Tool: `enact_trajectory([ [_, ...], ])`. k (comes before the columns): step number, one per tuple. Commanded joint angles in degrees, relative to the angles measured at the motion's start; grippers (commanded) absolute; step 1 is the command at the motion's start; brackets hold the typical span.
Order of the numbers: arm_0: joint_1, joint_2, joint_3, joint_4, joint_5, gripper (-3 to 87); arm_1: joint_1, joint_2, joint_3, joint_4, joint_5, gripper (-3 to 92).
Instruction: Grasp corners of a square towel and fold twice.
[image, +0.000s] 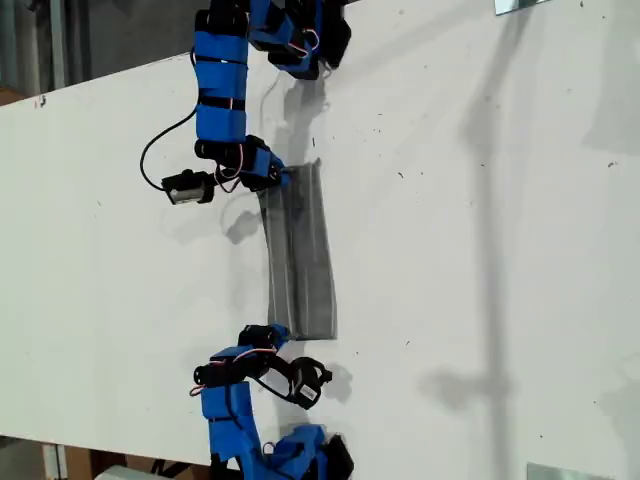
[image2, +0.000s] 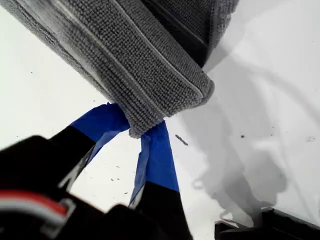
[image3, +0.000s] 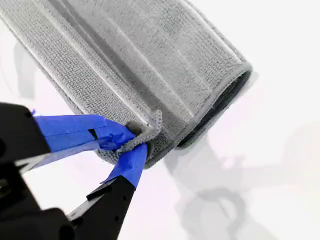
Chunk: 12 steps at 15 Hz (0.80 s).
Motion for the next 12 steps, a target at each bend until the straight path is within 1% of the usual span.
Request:
enact_trajectory([
  [1, 5.10, 2.81, 0.62, 1.67, -2.81, 0.1, -3.16, 3.96, 1.41, 0.79, 1.93, -0.1],
  [4, 9.14, 2.64, 4.83, -1.85, -6.06, 0.1, -8.35, 3.87, 6.24, -0.79, 6.24, -0.1],
  [8, 9.40, 2.20, 6.33, -3.96, -5.54, 0.1, -8.35, 3.78, 8.96, -1.93, 6.77, -0.1],
  [9, 9.67, 2.11, 5.80, -3.78, -4.66, 3.5, -8.09, 4.13, 9.40, -2.11, 6.77, 0.8],
  [10, 10.20, 2.11, 5.36, -3.25, -4.39, 17.4, -8.00, 5.01, 10.11, -2.46, 6.77, 12.6],
  [11, 10.63, 2.11, 4.92, -2.99, -4.39, 25.2, -7.82, 6.06, 10.55, -2.55, 6.77, 17.7],
  [12, 10.81, 2.11, 3.25, -1.67, -5.01, 25.8, -7.38, 7.38, 10.90, -2.37, 6.59, 19.5],
])
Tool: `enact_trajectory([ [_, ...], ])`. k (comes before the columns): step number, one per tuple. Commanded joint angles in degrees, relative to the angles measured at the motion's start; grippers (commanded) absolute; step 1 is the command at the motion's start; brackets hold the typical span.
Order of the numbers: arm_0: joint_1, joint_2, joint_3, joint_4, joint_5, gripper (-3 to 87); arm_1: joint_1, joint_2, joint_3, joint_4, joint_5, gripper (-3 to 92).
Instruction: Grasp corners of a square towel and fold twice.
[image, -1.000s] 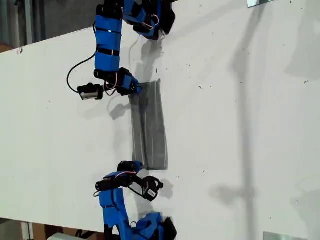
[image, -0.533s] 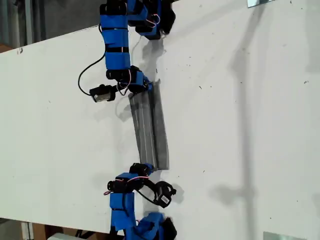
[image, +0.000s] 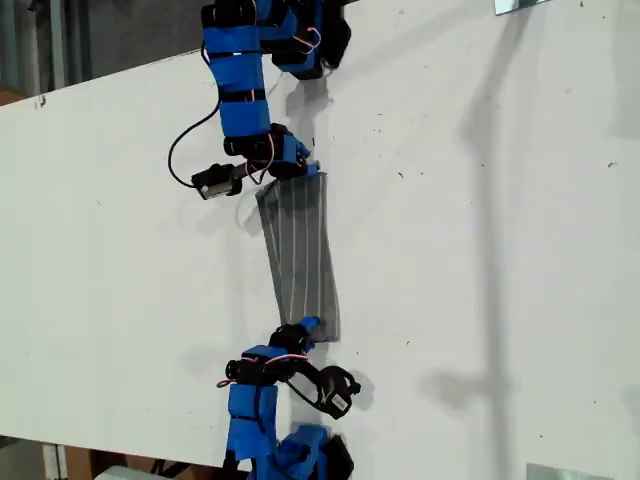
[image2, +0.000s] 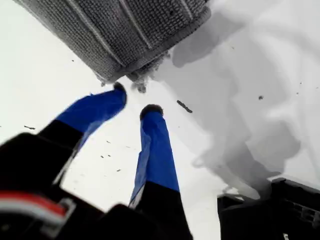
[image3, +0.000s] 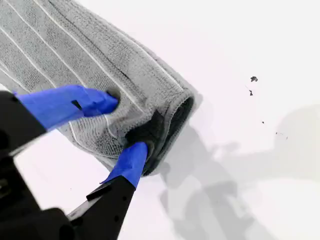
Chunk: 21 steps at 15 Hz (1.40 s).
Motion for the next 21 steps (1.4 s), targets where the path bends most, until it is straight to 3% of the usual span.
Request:
enact_trajectory([
  [1, 1.32, 1.85, -5.89, 3.43, -0.53, 29.0, 0.97, 5.19, -0.26, 0.88, 0.09, 20.8],
  [4, 1.58, 1.93, -11.87, 9.23, -1.49, 32.6, 2.11, 8.17, -0.26, 2.99, -0.97, 30.2],
  [10, -4.57, 12.92, -3.16, 11.51, -0.53, 30.3, 12.39, -2.64, -0.53, -5.10, -11.78, 34.1],
  [13, -6.59, 21.01, 6.33, 9.49, -1.05, 29.8, 16.70, -15.12, -4.66, -8.09, -16.35, 33.9],
  [19, -5.71, 52.12, 31.64, 6.42, -8.61, 28.9, 13.62, -23.29, -13.10, -7.91, -18.46, 20.1],
  [21, -4.83, 61.44, 38.41, 6.77, -11.07, 28.2, 12.57, -23.99, -14.06, -7.65, -17.31, 2.9],
])
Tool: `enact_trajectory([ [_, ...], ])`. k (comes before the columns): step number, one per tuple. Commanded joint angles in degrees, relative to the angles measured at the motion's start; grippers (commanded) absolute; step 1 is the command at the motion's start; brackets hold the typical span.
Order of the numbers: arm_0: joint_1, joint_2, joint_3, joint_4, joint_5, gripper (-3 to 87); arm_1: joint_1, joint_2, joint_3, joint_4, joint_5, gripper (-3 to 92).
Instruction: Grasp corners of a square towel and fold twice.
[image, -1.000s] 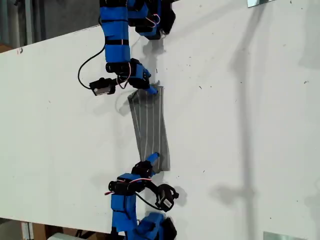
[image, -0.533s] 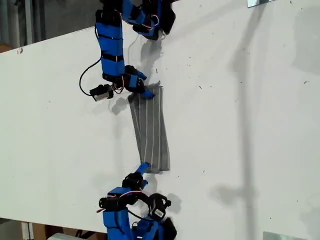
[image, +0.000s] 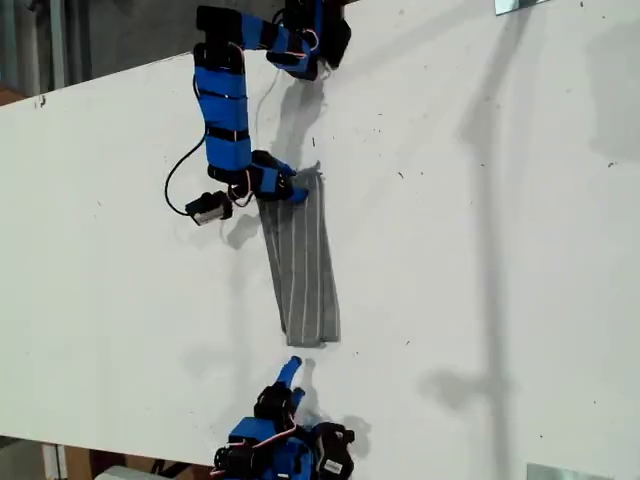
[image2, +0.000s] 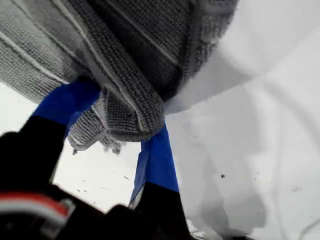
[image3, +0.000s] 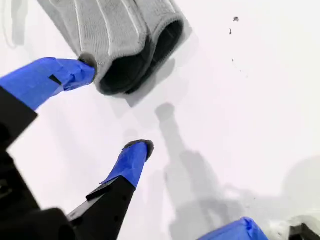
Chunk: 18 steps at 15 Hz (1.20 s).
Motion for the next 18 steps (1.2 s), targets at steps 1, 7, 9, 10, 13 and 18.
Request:
enact_trajectory([
  [1, 1.32, 10.20, 5.10, 0.00, -2.81, 27.8, -0.26, -0.18, 1.14, 0.26, 1.05, 0.0],
  [7, 5.36, 18.28, 9.84, -0.53, -7.21, 27.5, 4.31, 33.93, 27.25, 5.62, 14.77, 0.0],
  [9, 5.10, 19.07, 11.34, -1.32, -7.21, 27.5, 4.48, 45.53, 27.33, 12.66, 18.28, 0.0],
  [10, 4.92, 19.07, 12.48, -2.11, -7.29, 27.5, 4.57, 52.29, 27.33, 15.64, 19.60, 0.0],
  [13, 3.87, 21.36, 16.08, -4.31, -6.42, 27.5, 4.92, 63.19, 22.41, 23.20, 21.80, -0.1],
  [18, 3.34, 25.05, 18.98, -5.36, -5.80, 27.5, 8.53, 74.88, 20.04, 29.36, 31.82, -0.1],
])
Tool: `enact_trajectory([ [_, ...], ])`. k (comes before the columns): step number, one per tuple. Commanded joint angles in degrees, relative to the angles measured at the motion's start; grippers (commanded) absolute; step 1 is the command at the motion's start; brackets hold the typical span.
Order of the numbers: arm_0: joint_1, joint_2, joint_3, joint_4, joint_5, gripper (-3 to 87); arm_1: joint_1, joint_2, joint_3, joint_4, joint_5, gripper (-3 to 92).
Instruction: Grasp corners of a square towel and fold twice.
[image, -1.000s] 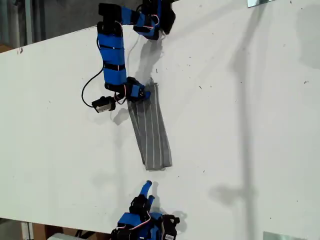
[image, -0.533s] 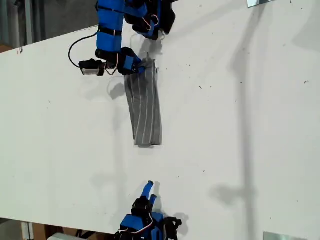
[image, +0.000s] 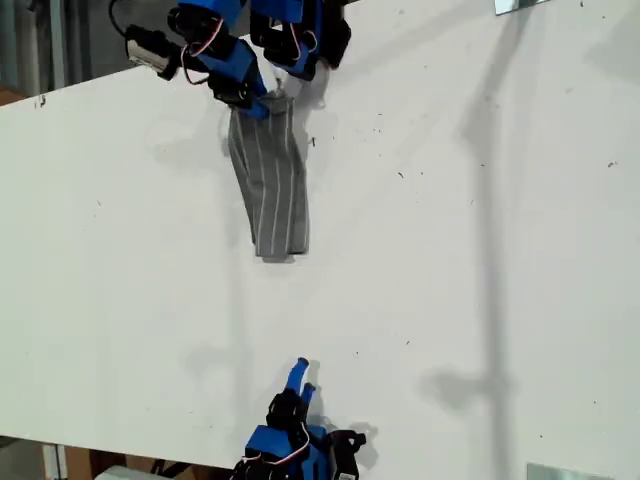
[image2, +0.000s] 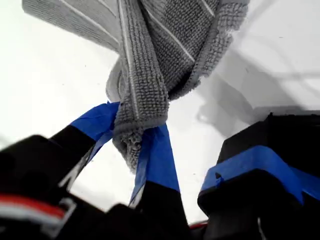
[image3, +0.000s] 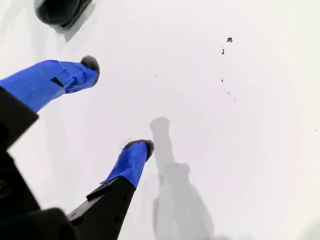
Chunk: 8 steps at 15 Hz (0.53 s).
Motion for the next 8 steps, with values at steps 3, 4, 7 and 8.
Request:
enact_trajectory([
  [3, -1.14, 0.18, 2.02, -1.76, 0.53, 27.5, 0.44, -5.45, -8.35, -1.93, -1.05, -0.1],
  [4, -1.23, 0.26, 2.64, -1.93, 0.44, 27.5, 0.70, -10.20, -12.74, -3.16, -4.04, -0.1],
  [7, -1.93, 1.23, 2.99, -1.93, 1.23, 27.4, -1.14, -32.17, -30.67, -7.56, -13.45, -0.1],
  [8, -2.64, 1.67, 3.16, -2.11, 1.85, 27.4, -1.85, -41.92, -38.94, -7.56, -15.82, -0.1],
])
